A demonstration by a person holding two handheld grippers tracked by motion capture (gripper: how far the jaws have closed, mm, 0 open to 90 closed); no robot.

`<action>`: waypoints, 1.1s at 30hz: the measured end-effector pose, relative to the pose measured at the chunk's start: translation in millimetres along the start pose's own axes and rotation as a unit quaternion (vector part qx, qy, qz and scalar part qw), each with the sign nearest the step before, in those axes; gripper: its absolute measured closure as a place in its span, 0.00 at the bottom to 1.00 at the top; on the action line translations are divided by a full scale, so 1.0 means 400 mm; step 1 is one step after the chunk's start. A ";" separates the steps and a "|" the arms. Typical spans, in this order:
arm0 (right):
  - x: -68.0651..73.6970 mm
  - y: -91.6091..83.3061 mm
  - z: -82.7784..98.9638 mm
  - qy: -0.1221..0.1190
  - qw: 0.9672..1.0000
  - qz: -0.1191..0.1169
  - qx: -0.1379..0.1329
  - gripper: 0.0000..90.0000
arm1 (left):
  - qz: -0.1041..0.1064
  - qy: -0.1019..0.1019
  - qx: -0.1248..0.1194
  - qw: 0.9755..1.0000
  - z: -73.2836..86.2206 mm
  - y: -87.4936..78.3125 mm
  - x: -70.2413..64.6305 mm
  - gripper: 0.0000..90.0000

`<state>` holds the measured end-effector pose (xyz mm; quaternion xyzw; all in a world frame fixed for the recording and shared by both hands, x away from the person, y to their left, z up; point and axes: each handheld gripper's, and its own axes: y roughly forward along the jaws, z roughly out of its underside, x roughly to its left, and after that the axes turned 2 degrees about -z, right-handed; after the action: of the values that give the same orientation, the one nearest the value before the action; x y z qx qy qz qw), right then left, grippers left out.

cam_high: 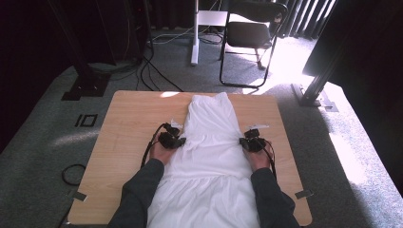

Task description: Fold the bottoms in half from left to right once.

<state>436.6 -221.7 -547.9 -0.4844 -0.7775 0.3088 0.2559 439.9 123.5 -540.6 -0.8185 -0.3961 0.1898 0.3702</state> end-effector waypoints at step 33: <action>0.163 -0.073 -0.078 -0.020 0.991 -0.119 -0.049 0.63 | 0.058 0.032 -0.047 0.997 0.285 -0.199 -0.120 0.90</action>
<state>415.1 -165.1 -499.0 -0.3938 -0.8489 0.2472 0.2513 301.1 170.6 -554.0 -0.8621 -0.3447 0.1663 0.3322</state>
